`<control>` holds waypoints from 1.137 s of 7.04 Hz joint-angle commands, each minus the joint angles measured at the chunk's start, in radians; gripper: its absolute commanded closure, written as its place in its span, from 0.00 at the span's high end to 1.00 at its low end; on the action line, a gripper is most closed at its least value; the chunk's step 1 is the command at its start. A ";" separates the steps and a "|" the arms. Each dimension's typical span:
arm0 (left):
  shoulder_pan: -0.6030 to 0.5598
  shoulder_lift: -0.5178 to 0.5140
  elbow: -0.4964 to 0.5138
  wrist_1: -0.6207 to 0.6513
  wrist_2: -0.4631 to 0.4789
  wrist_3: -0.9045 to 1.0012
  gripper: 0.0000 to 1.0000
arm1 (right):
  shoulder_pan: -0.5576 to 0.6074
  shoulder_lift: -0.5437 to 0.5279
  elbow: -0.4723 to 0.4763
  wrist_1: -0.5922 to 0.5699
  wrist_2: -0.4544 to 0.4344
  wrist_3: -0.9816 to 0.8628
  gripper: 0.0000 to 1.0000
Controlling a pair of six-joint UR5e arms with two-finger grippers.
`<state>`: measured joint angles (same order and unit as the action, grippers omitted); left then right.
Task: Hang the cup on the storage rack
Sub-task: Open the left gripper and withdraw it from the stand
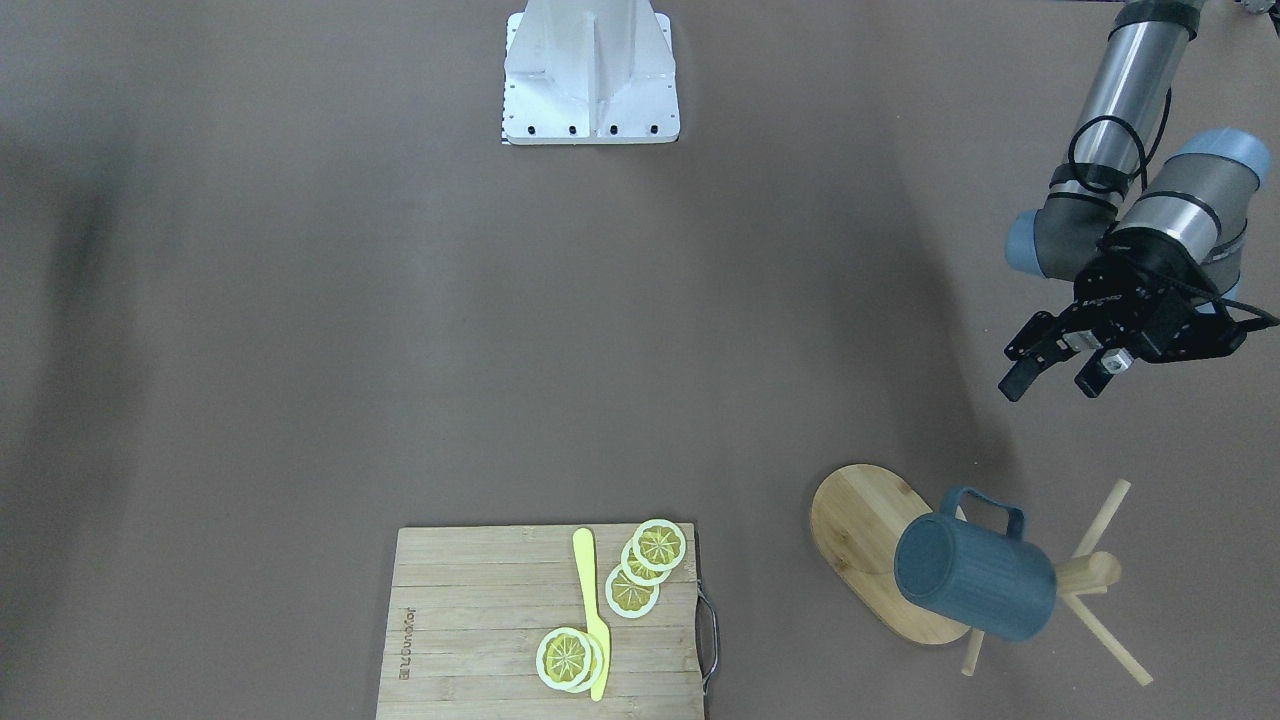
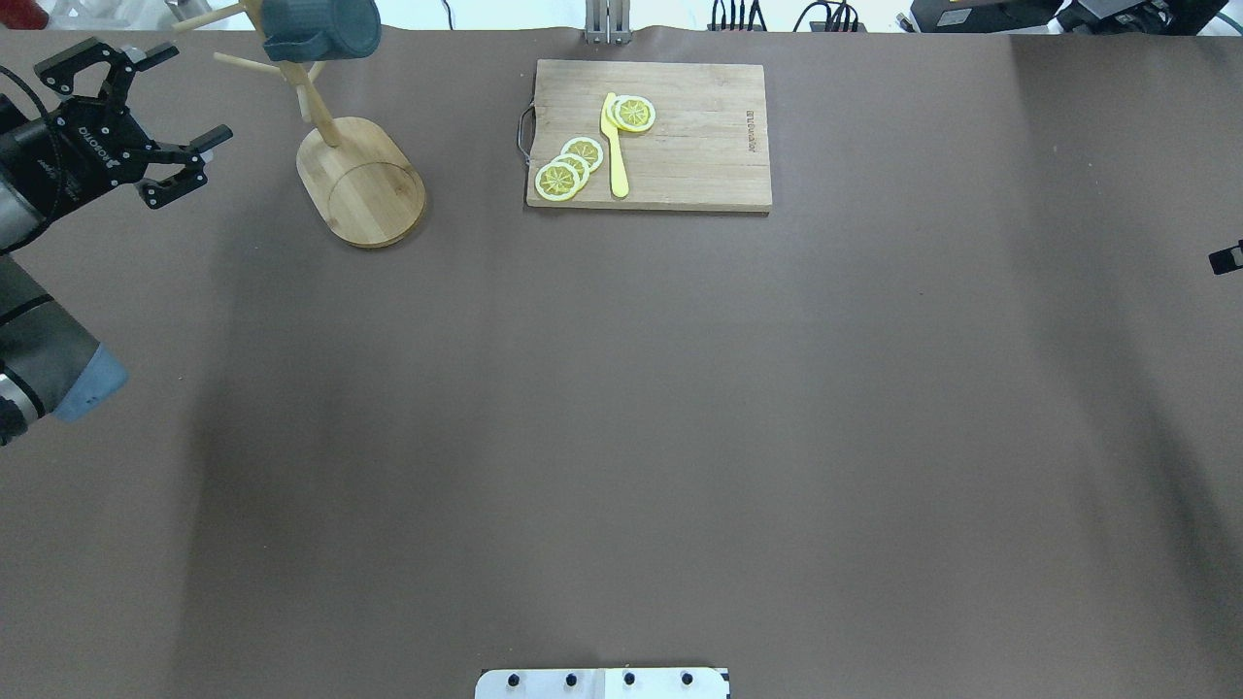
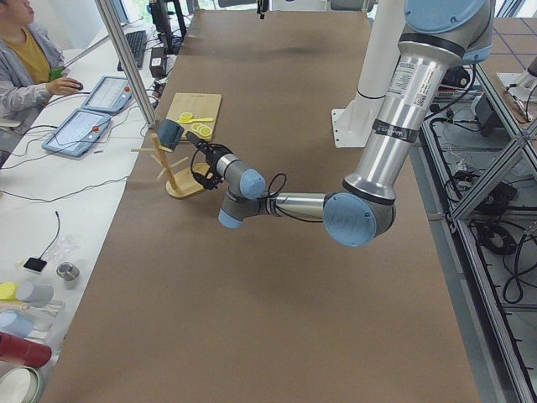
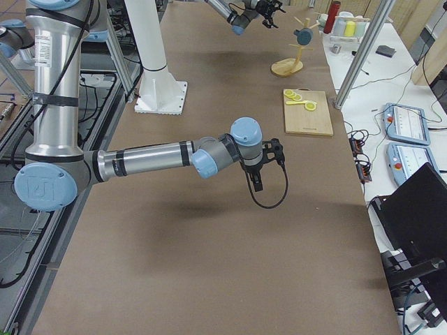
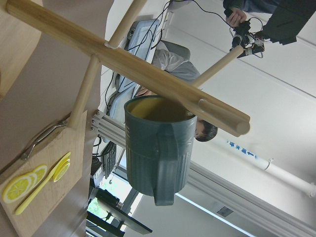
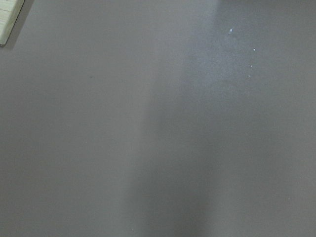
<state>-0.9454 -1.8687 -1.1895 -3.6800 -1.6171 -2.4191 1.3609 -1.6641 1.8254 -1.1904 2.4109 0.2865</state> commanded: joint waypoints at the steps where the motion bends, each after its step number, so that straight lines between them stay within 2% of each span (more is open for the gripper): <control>1: -0.003 0.073 -0.053 -0.005 0.003 0.319 0.94 | 0.001 0.000 0.000 0.000 0.002 -0.001 1.00; 3: -0.036 0.140 -0.074 0.001 0.002 0.644 0.97 | 0.007 0.006 0.000 0.000 0.001 -0.007 1.00; 5: -0.055 0.231 -0.073 0.046 0.006 1.113 0.97 | 0.030 0.007 -0.003 0.002 -0.003 -0.009 1.00; 7: -0.143 0.267 -0.068 0.139 0.011 1.306 0.97 | 0.043 0.006 -0.005 0.000 -0.033 -0.015 1.00; 8: -0.177 0.279 -0.068 0.205 0.013 1.483 0.97 | 0.043 0.004 -0.005 0.000 -0.041 -0.017 1.00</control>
<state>-1.0788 -1.6082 -1.2583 -3.5468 -1.6065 -1.1175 1.4010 -1.6582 1.8216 -1.1899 2.3824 0.2726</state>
